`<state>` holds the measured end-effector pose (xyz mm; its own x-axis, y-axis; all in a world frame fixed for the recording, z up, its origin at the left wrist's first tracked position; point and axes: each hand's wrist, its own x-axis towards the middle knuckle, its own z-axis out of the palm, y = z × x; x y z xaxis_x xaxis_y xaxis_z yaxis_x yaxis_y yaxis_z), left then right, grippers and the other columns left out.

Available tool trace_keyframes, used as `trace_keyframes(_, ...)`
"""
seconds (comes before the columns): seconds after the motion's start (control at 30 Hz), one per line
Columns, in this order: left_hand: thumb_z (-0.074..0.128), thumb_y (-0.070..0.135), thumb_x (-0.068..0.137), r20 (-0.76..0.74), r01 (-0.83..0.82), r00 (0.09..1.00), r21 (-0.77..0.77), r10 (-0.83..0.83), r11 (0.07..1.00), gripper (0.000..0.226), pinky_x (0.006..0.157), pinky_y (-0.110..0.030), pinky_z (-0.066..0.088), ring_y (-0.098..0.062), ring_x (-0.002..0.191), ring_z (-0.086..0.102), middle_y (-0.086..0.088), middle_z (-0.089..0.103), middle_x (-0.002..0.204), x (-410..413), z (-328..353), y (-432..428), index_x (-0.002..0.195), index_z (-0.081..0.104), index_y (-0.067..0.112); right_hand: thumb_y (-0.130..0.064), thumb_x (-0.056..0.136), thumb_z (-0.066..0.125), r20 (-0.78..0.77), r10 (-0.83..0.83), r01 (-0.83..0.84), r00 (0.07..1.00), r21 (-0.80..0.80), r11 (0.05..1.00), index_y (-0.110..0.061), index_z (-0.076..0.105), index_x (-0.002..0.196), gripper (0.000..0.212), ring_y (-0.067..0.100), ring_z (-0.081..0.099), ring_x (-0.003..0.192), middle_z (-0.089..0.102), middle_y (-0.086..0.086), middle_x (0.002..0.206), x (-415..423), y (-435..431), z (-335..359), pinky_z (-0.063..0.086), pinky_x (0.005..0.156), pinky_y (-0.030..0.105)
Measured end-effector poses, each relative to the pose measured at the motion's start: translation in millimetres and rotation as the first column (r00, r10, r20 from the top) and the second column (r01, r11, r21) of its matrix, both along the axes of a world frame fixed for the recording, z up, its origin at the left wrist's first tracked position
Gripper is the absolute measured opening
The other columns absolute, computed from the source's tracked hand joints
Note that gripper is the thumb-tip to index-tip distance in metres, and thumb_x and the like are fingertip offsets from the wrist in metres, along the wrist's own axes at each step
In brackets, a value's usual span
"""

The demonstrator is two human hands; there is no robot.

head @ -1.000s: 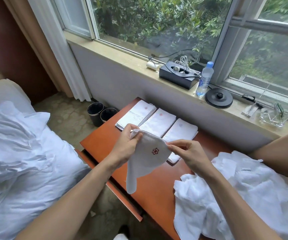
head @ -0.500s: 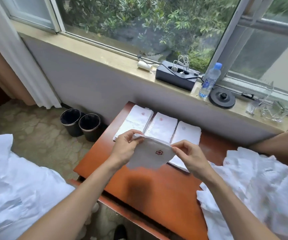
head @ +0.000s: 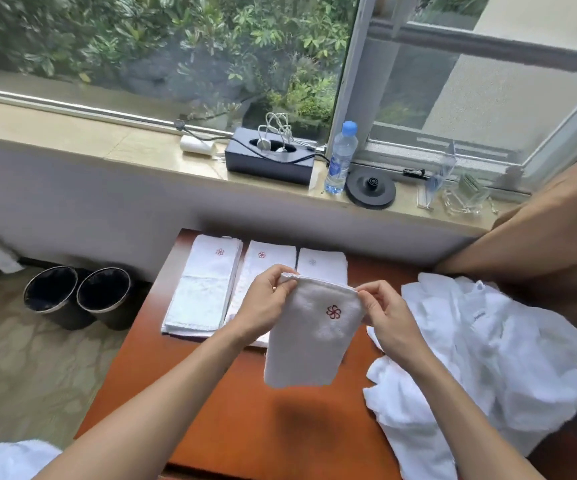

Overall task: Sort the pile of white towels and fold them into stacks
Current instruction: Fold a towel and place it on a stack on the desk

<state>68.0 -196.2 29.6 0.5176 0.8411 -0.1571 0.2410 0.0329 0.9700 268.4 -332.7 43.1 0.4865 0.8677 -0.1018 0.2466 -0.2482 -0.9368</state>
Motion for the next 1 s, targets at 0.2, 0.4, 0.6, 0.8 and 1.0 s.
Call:
trace_keyframes(0.2, 0.056, 0.019, 0.105, -0.039, 0.015, 0.999, -0.028, -0.016, 0.999, 0.012, 0.071, -0.022, 0.045, -0.008, 0.078, 0.055, -0.001, 0.062, 0.087, 69.8, -24.3, 41.3, 0.107, 0.067, 0.017, -0.025, 0.107, 0.055, 0.017, -0.046, 0.047, 0.999, -0.035, 0.998, -0.027, 0.068, 0.099, 0.015, 0.023, 0.070, 0.100, 0.070, 0.001, 0.107, 64.2, 40.1, -26.7, 0.060, 0.088, 0.054)
trace_keyframes(0.4, 0.058, 0.018, 0.104, -0.064, -0.057, 0.996, -0.042, 0.055, 0.997, 0.012, 0.065, -0.010, 0.043, 0.004, 0.073, 0.054, 0.010, 0.065, 0.086, 130.9, -66.0, 100.9, 0.100, 0.068, 0.024, -0.022, 0.106, 0.056, 0.109, -0.057, 0.063, 0.992, -0.057, 0.996, -0.023, 0.068, 0.104, 0.012, 0.017, 0.066, 0.100, 0.068, -0.001, 0.109, 122.8, 112.4, -72.1, 0.055, 0.094, 0.048)
trace_keyframes(0.6, 0.059, 0.016, 0.103, -0.109, -0.115, 0.989, -0.139, 0.100, 0.983, 0.014, 0.082, -0.034, 0.048, -0.017, 0.090, 0.059, -0.015, 0.072, 0.109, 161.7, -127.5, 149.3, 0.106, 0.072, 0.020, -0.022, 0.106, 0.056, 0.135, -0.040, 0.053, 0.990, -0.099, 0.994, -0.021, 0.069, 0.105, 0.013, 0.006, 0.062, 0.103, 0.066, -0.002, 0.110, 152.6, 168.8, -134.0, 0.050, 0.095, 0.029)
trace_keyframes(0.8, 0.058, 0.026, 0.104, -0.191, -0.090, 0.980, -0.169, 0.057, 0.981, 0.021, 0.072, -0.013, 0.046, -0.008, 0.099, 0.058, 0.005, 0.063, 0.115, 176.4, -170.7, 184.2, 0.124, 0.060, 0.022, -0.021, 0.107, 0.053, 0.043, -0.068, 0.074, 0.997, -0.152, 0.986, -0.020, 0.060, 0.127, 0.022, 0.011, 0.061, 0.099, 0.062, -0.004, 0.111, 169.4, 206.1, -176.1, 0.046, 0.077, 0.007)
trace_keyframes(1.0, 0.053, 0.018, 0.102, -0.288, 0.011, 0.955, -0.231, -0.079, 0.973, 0.056, 0.104, -0.036, 0.049, -0.014, 0.122, 0.060, -0.001, 0.055, 0.144, 165.9, -208.9, 151.5, 0.153, 0.030, 0.024, -0.023, 0.107, 0.052, -0.116, -0.077, 0.031, 0.990, -0.358, 0.933, -0.017, 0.020, 0.163, 0.065, 0.017, 0.062, 0.116, 0.057, 0.000, 0.137, 164.1, 197.0, -212.5, 0.051, 0.094, 0.031)
